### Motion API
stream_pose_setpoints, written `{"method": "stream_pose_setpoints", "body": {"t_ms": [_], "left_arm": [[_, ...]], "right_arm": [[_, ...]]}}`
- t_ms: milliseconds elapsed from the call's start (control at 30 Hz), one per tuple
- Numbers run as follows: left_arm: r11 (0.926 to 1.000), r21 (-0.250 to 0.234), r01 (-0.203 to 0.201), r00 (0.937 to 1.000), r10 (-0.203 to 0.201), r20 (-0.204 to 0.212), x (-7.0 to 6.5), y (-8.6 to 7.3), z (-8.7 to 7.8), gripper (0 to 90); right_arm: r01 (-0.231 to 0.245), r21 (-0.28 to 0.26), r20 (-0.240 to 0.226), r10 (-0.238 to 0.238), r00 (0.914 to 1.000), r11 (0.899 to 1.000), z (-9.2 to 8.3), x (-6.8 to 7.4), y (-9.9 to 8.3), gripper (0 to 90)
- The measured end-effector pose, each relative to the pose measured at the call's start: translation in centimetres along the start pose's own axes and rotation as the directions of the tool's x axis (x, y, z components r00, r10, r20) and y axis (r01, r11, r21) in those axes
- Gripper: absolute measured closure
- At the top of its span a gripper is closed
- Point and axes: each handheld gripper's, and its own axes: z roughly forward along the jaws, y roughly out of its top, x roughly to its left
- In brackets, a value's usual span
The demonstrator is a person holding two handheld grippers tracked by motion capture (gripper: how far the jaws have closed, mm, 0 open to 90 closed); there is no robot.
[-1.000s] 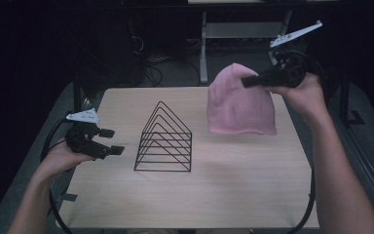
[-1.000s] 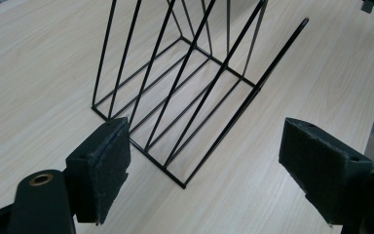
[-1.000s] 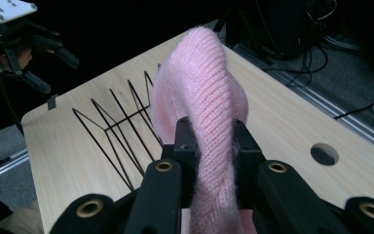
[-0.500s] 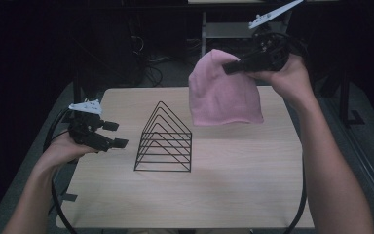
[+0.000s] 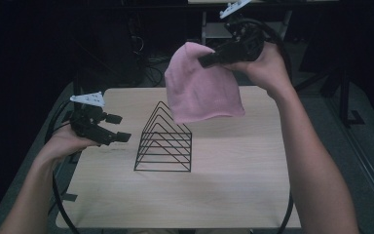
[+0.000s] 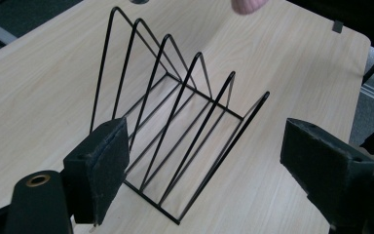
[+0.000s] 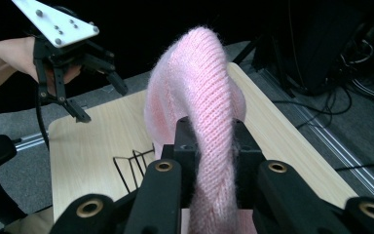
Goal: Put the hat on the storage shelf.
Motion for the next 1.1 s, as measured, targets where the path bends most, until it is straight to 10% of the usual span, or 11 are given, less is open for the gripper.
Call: {"method": "stream_pose_setpoints", "body": {"t_ms": [733,1100], "left_arm": [[0.9968,-0.063,-0.05,0.9985,0.051,0.022,0.0,3.8,-1.5,21.2],[0.9973,-0.046,0.058,0.9948,-0.054,0.087,1.2,3.7,-1.0,47.0]], "right_arm": [[0.092,-0.012,-0.091,-0.093,0.9914,0.996,4.9,3.0,4.5,77.7],[0.112,-0.024,-0.138,-0.114,0.9838,0.993,7.4,3.7,5.3,77.7]]}}
